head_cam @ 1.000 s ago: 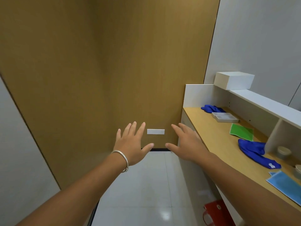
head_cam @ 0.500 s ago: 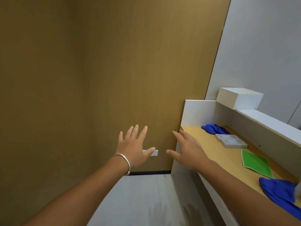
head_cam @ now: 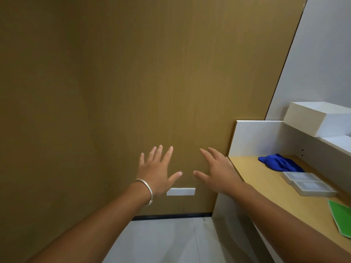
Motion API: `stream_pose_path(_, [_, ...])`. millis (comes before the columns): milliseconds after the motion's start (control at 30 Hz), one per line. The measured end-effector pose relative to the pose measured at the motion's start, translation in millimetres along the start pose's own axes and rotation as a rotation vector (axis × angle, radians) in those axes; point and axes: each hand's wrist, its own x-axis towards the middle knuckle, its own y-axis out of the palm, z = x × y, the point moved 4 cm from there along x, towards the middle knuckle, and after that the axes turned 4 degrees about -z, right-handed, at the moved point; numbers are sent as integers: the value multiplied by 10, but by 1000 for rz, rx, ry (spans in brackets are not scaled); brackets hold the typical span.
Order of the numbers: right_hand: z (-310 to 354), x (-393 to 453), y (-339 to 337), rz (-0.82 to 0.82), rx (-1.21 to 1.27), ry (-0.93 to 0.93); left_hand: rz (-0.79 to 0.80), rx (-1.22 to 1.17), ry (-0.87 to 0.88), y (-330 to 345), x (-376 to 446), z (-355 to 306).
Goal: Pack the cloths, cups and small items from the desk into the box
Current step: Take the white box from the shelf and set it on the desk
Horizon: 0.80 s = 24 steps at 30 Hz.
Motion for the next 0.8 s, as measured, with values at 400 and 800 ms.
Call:
stream_pose_path(400, [-1119,2138,255,-86,-22,65,-69,-22,48,610,2451,-25])
stream_pose_path(800, [-3031,2562,76,-166,-166,466,53,-191,449,1722,4331,-1624])
